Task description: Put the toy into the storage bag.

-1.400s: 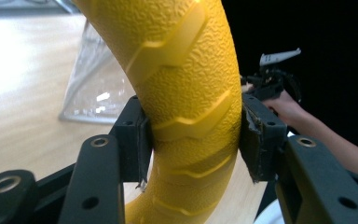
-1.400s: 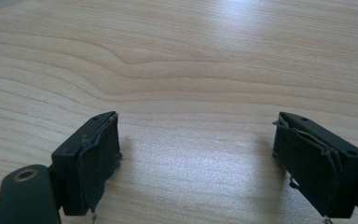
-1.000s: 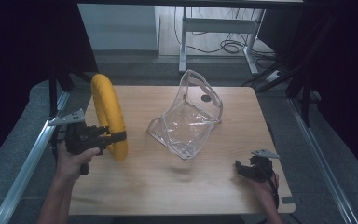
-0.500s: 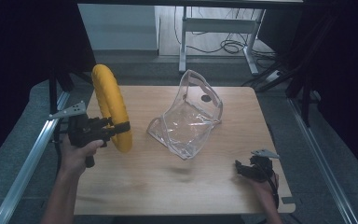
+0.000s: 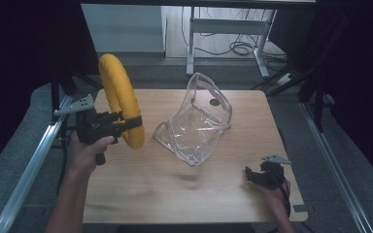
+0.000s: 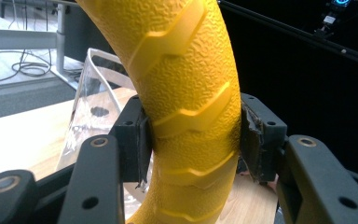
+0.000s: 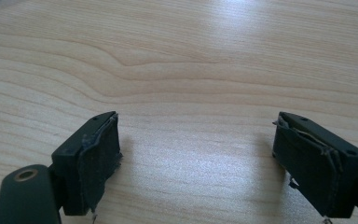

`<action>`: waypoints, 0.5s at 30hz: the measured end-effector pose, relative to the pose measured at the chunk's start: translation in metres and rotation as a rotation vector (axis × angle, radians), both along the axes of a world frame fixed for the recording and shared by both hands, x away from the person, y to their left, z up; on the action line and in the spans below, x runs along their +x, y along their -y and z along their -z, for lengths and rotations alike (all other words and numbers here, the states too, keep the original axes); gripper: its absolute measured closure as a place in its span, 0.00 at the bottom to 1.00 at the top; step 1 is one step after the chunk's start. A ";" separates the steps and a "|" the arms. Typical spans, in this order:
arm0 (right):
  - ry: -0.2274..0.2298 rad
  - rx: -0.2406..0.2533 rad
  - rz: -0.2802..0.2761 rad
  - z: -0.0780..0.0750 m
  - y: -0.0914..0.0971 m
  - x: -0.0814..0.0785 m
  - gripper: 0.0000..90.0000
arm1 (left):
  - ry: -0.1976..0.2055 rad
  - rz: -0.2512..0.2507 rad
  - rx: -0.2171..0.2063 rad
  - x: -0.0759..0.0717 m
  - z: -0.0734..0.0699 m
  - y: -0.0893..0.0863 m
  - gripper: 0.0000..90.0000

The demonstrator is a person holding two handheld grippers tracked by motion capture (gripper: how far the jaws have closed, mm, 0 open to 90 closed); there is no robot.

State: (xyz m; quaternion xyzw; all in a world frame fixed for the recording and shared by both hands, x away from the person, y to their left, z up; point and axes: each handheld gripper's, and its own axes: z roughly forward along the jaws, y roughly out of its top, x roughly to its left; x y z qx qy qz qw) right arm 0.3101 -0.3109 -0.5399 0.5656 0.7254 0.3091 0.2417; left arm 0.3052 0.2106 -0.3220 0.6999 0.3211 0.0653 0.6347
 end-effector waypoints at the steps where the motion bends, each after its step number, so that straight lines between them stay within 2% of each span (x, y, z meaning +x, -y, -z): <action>1: 0.000 0.000 0.000 0.000 0.000 0.000 0.16 | 0.005 0.002 -0.005 0.001 -0.002 0.002 0.55; 15: 0.001 -0.001 0.001 0.000 0.000 0.000 0.16 | 0.037 0.011 -0.014 0.007 -0.021 0.014 0.55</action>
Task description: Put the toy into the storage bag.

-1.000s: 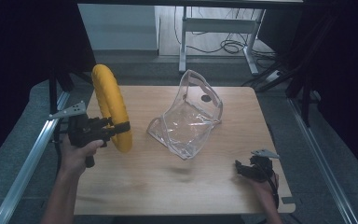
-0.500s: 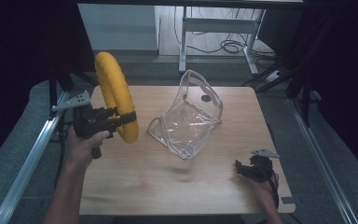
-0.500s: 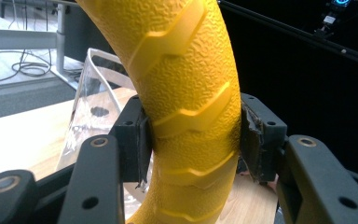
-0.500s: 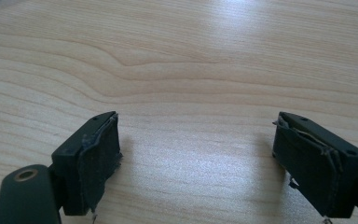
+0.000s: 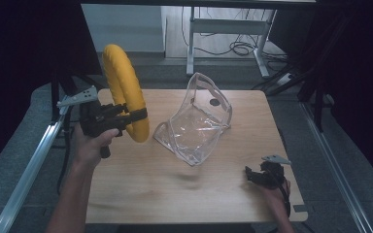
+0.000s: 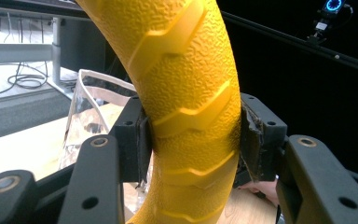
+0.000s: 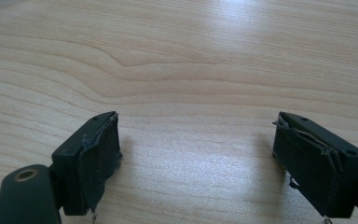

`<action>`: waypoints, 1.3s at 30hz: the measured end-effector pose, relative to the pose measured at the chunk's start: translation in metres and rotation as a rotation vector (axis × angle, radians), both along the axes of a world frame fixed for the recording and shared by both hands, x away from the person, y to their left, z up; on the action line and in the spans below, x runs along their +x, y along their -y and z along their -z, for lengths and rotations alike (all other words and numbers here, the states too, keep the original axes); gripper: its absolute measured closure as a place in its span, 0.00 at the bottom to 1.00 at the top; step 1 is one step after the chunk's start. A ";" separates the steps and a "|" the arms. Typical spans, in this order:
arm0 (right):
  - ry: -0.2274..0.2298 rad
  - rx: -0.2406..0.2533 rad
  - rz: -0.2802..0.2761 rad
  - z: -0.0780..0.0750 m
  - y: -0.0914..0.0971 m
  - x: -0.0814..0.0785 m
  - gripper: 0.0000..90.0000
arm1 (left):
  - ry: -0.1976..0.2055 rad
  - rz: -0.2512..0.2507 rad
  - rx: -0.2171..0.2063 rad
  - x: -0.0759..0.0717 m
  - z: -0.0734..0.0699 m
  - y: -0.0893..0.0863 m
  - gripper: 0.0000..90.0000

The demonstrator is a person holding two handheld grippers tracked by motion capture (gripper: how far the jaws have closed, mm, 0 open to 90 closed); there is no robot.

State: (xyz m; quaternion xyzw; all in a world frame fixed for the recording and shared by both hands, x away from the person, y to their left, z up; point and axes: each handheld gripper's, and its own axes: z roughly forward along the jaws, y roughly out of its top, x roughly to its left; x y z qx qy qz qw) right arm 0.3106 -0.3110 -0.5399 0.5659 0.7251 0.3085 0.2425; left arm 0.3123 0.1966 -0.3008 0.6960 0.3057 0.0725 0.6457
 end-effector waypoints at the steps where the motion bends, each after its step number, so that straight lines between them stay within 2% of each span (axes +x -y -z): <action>1: 0.000 0.000 0.000 0.000 0.000 0.000 0.16 | 0.002 -0.001 0.001 0.000 -0.001 0.001 0.55; 14: 0.000 0.003 0.005 0.000 0.000 0.001 0.16 | 0.004 0.023 -0.028 0.005 -0.015 0.009 0.55; 21: 0.000 0.003 0.005 0.000 0.000 0.001 0.16 | 0.019 0.034 -0.038 0.005 -0.022 0.016 0.55; 25: 0.000 0.002 0.005 0.000 0.000 0.001 0.16 | 0.027 0.033 -0.059 0.006 -0.024 0.019 0.55; 36: 0.003 -0.001 0.004 0.000 0.000 0.001 0.17 | 0.035 0.046 -0.053 0.007 -0.028 0.030 0.55; 39: 0.003 -0.001 0.005 0.000 0.000 0.001 0.17 | 0.027 0.057 -0.068 0.009 -0.028 0.033 0.55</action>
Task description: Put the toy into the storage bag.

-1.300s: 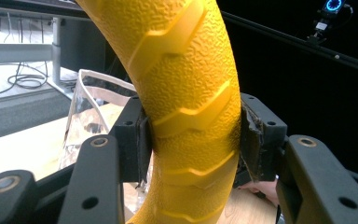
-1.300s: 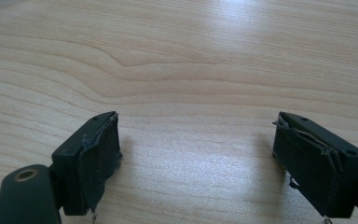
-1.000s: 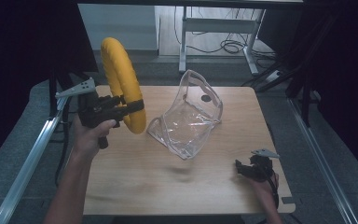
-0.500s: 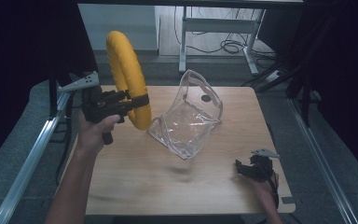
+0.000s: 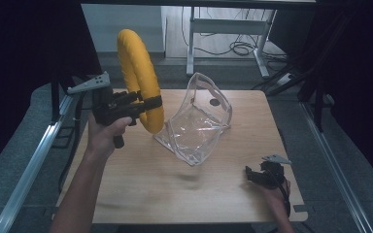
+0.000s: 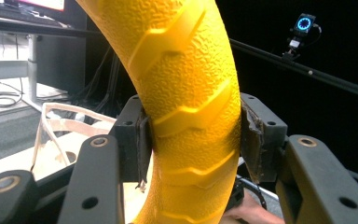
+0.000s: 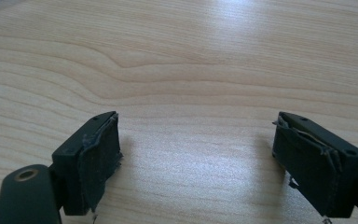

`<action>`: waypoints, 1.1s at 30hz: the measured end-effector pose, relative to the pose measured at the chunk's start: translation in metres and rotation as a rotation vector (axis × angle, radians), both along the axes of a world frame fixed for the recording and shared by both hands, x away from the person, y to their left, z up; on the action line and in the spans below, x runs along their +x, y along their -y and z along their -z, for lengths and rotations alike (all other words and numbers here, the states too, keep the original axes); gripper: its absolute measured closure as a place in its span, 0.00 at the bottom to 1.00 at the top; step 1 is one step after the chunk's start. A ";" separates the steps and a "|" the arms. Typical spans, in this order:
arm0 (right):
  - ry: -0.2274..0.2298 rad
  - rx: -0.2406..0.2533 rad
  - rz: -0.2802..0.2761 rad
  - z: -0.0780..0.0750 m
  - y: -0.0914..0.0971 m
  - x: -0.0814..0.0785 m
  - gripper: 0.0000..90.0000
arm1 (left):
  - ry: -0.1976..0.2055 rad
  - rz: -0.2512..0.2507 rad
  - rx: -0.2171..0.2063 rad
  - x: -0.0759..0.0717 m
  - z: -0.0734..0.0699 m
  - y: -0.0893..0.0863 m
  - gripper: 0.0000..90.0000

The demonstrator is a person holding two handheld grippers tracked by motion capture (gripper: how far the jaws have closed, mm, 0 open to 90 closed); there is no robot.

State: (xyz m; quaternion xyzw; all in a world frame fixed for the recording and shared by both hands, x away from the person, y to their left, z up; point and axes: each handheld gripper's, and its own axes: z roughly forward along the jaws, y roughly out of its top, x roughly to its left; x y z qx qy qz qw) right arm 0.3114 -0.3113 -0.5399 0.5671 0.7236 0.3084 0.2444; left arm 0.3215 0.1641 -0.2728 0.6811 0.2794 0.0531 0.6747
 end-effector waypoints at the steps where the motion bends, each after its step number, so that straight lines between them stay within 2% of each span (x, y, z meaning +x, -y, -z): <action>1: 0.000 0.000 0.000 0.000 0.000 0.000 0.17 | -0.003 0.000 -0.004 0.000 0.000 0.001 0.55; 18: 0.001 0.000 -0.002 0.000 0.000 0.000 0.17 | 0.018 0.027 0.014 0.002 -0.010 0.022 0.55; 33: -0.002 0.001 0.000 0.000 0.000 0.000 0.17 | 0.031 0.076 0.033 0.004 -0.015 0.049 0.55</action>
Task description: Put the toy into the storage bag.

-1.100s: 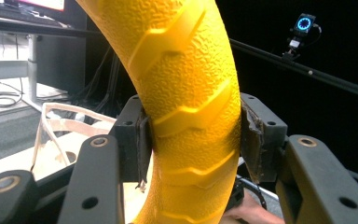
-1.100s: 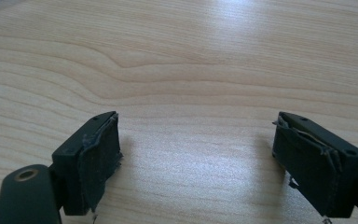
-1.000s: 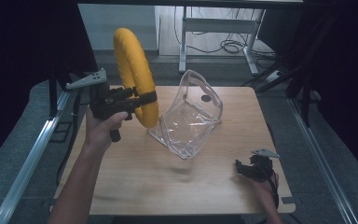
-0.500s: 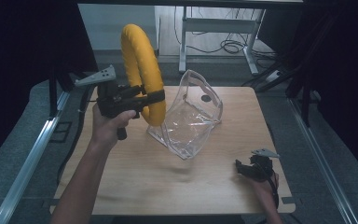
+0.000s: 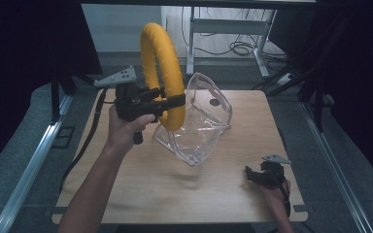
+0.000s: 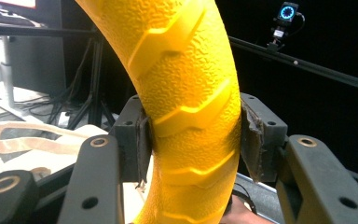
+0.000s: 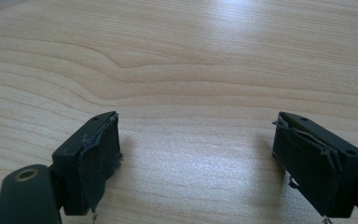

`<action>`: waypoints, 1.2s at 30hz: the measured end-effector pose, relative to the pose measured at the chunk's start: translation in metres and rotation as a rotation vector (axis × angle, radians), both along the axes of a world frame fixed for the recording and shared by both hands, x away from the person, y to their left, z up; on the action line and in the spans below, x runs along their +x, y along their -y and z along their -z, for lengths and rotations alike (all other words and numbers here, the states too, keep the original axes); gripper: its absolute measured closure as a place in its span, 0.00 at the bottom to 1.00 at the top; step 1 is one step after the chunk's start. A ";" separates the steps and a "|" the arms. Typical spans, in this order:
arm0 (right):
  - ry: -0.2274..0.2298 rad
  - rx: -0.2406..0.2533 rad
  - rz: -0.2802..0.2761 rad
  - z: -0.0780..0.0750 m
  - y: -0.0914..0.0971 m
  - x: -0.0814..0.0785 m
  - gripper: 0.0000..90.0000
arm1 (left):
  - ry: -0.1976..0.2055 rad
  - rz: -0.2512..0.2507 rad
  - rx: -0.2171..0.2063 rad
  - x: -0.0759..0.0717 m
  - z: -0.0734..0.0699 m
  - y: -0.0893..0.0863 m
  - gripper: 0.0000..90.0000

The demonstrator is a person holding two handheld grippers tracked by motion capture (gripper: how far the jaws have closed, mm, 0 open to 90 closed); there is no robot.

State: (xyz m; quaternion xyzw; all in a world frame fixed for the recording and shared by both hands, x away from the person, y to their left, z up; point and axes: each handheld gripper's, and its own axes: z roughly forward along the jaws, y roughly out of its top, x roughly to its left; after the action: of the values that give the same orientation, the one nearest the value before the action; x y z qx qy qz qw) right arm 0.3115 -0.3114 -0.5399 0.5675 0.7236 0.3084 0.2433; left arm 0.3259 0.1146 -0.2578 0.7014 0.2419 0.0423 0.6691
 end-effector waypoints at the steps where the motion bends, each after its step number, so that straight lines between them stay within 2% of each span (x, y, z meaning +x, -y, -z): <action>1: 0.000 0.000 0.000 0.000 0.000 0.000 0.17 | 0.002 0.003 0.000 0.001 0.000 0.002 0.55; 15: 0.000 0.003 0.002 0.000 0.000 0.000 0.17 | 0.007 0.054 0.023 0.002 -0.001 0.031 0.55; 19: 0.002 0.000 0.000 0.000 0.000 0.000 0.17 | -0.001 0.071 0.025 0.005 0.000 0.037 0.55; 24: 0.002 -0.001 0.000 0.000 0.000 0.000 0.17 | 0.008 0.078 0.045 0.005 -0.001 0.045 0.55; 28: 0.000 0.002 0.001 0.000 0.000 0.000 0.17 | 0.010 0.094 0.035 0.004 -0.004 0.048 0.55; 36: 0.001 0.002 0.001 0.000 0.000 0.000 0.17 | 0.022 0.111 0.051 0.002 -0.007 0.060 0.55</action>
State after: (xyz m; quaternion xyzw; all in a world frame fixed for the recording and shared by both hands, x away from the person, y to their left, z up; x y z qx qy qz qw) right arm 0.3115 -0.3112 -0.5398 0.5680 0.7229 0.3092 0.2433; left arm 0.3276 0.0551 -0.2511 0.7301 0.1941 0.0188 0.6549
